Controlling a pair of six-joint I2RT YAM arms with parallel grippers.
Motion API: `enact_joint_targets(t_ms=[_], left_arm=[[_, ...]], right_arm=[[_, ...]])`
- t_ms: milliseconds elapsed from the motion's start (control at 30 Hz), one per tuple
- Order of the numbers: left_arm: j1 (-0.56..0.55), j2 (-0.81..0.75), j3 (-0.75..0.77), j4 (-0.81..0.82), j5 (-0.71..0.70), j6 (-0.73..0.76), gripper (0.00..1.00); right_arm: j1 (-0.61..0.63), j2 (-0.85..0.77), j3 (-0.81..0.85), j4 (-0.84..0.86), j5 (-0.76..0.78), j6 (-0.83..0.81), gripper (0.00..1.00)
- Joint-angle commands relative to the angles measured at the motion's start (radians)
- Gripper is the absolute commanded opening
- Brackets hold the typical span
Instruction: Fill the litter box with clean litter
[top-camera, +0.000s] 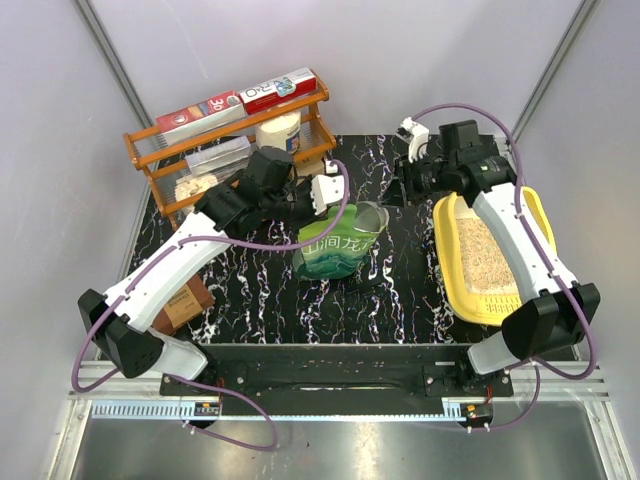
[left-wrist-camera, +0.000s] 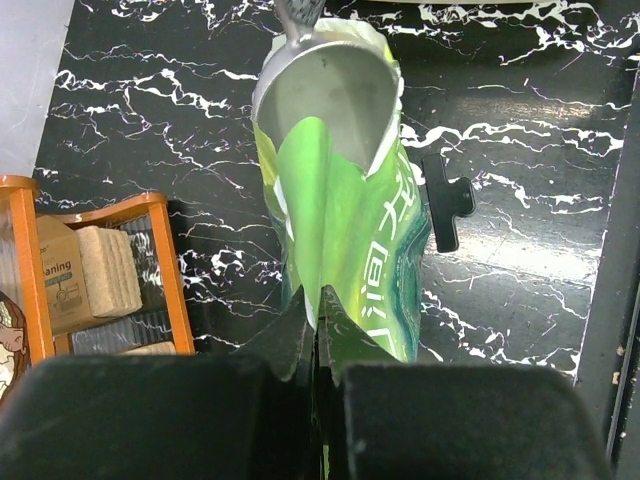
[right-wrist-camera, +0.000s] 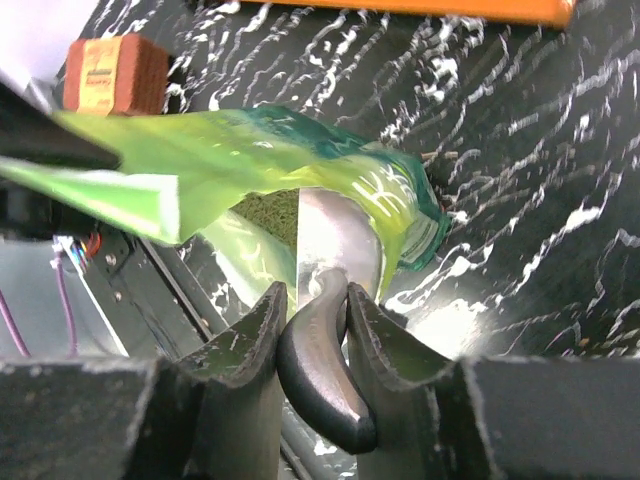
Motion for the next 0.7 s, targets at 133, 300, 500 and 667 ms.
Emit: enact_joint_targets(t_ms=[133,300,500,667], left_arm=[[-0.002,-0.110,0.019,0.109,0.033,-0.025,0.00],[-0.003,-0.111,0.019,0.124,0.060,-0.068,0.00],[-0.003,-0.108,0.022,0.140,0.076,-0.093,0.00],[-0.003,-0.104,0.021,0.141,0.077,-0.076,0.00]], right_arm=[[0.109,0.053,0.029,0.044,0.473,0.379,0.00],[0.199,0.093,0.064,0.016,0.653,0.417,0.00],[0.284,0.107,0.007,0.050,0.724,0.423,0.00],[0.290,0.111,-0.096,0.076,0.672,0.466,0.00]])
